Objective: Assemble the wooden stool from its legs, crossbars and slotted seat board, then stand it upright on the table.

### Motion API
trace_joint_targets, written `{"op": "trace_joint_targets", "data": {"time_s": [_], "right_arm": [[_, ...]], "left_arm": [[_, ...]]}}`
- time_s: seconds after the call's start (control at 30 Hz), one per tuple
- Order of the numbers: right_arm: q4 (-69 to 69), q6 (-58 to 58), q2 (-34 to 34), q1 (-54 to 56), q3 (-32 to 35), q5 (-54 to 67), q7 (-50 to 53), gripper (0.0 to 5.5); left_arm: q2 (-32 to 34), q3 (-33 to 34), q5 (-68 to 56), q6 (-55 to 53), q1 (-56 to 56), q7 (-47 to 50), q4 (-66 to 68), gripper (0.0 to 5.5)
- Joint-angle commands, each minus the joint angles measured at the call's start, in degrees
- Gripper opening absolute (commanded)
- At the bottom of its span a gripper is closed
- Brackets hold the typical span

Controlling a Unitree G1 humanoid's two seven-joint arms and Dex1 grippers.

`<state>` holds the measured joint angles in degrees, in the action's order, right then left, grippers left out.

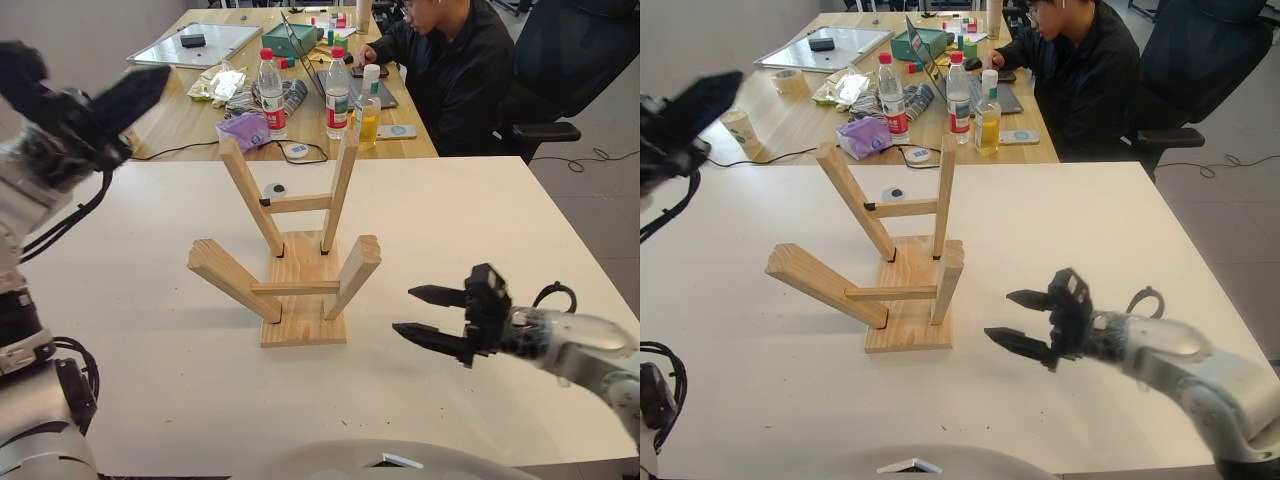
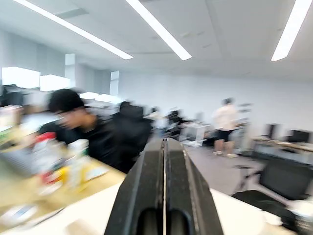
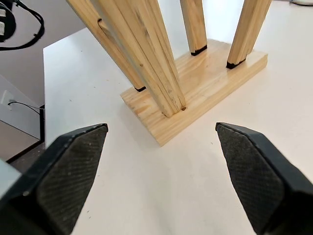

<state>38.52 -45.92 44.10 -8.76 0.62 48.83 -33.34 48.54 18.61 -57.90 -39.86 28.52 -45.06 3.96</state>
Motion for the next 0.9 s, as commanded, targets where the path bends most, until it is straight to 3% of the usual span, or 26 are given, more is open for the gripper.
{"op": "trace_joint_targets", "data": {"time_s": [0.03, 0.2, 0.63, 0.9], "right_arm": [[-3.8, 2.1, -6.7, 1.6, -10.1, -9.6, 5.1, 4.09], [-6.4, 1.9, -13.4, 6.3, -15.6, -13.7, 7.3, 4.09], [-10.8, 0.7, -26.5, 10.5, -20.7, -21.0, 15.6, 4.09], [-10.9, -1.9, -28.1, 10.7, -19.7, -24.1, 19.6, 2.64]], "left_arm": [[0.9, -11.6, 18.1, 6.4, -7.7, -2.4, 8.0, 0.00], [-5.7, -17.1, 31.9, 17.0, -3.1, -0.4, 24.4, 0.00], [-8.5, -14.8, 34.8, 16.3, -2.4, -4.3, 23.4, 0.00], [-8.5, -14.3, 36.0, 16.1, -3.4, -5.2, 22.5, 0.00]]}}
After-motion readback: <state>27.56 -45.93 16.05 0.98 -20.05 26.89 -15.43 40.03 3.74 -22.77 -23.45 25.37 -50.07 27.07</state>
